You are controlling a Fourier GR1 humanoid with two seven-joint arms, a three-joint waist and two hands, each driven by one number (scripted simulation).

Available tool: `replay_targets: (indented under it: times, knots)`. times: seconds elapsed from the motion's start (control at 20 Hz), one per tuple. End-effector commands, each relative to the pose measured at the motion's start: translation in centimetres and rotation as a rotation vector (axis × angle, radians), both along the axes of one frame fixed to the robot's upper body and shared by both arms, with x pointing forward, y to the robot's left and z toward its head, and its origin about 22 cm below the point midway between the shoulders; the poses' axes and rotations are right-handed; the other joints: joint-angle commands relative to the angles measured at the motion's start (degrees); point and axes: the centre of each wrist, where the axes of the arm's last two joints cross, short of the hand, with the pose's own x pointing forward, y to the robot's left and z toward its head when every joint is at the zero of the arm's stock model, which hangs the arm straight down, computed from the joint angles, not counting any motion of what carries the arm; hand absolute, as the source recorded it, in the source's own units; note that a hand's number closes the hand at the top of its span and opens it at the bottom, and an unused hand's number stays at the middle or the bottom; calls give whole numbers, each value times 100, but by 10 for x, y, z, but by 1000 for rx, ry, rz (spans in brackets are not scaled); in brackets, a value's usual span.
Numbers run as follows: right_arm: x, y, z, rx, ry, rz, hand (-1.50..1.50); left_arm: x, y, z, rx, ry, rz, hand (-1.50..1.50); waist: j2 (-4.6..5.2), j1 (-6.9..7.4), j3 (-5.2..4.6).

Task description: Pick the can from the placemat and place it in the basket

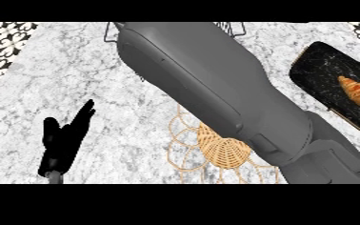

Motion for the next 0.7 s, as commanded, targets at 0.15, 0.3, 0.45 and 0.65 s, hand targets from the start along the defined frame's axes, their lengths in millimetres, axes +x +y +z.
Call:
replay_targets:
  times: [0.15, 0.3, 0.45, 0.65]
  knots:
    - [23, -12, -24, 180, 87, -90, 150, -18, -1, -26, 0, 150, 34, 0, 49, 32, -60]
    - [32, -27, -34, 301, 92, -75, 150, -22, 11, -30, -2, 153, 33, 0, 66, -14, -58]
    - [42, -35, -58, 285, 90, -71, 150, -25, -2, -25, -5, 148, 23, 0, 59, 6, -52]
    - [45, -37, -59, 296, 81, -46, 150, -12, 14, -24, -8, 149, 42, 0, 54, -89, -53]
